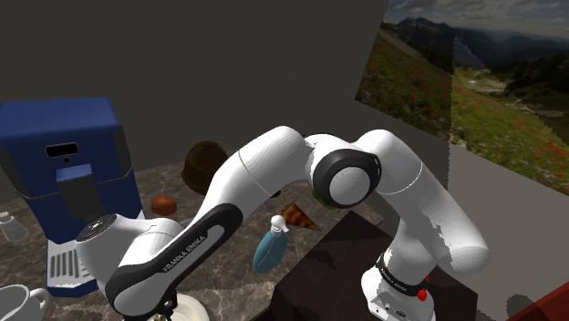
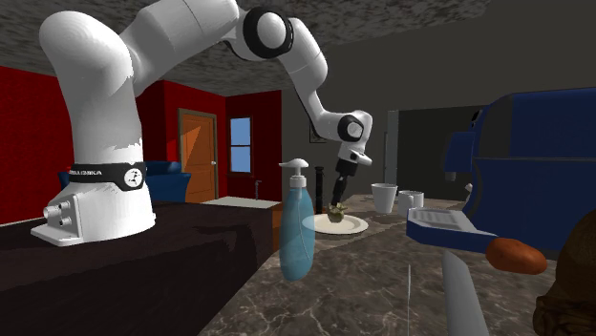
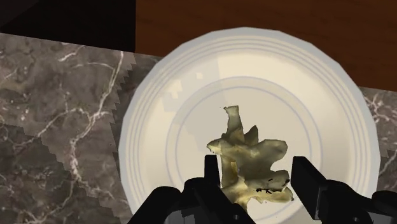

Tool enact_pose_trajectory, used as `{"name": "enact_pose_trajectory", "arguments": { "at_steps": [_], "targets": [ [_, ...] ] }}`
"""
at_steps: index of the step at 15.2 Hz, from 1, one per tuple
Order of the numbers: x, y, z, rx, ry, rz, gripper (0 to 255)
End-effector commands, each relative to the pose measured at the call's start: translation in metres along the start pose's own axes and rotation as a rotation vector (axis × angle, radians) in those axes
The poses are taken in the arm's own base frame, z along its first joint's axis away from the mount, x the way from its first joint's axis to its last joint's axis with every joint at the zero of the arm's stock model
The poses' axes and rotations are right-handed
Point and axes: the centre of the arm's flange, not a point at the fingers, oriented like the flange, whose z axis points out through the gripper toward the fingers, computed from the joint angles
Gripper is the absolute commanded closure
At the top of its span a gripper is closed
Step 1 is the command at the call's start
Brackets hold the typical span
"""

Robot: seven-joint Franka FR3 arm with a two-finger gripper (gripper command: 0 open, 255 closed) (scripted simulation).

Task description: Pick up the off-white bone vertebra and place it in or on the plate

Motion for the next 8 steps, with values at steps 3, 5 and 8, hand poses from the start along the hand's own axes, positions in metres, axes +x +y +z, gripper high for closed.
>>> {"name": "enact_pose_trajectory", "arguments": {
  "at_steps": [3,5,8],
  "targets": [
    [0.001,-0.0009,0.0015,0.0,0.0,0.0,255],
    [0.001,-0.0009,0.0015,0.0,0.0,0.0,255],
    [0.001,-0.001,0.0015,0.0,0.0,0.0,0]
  ]
}}
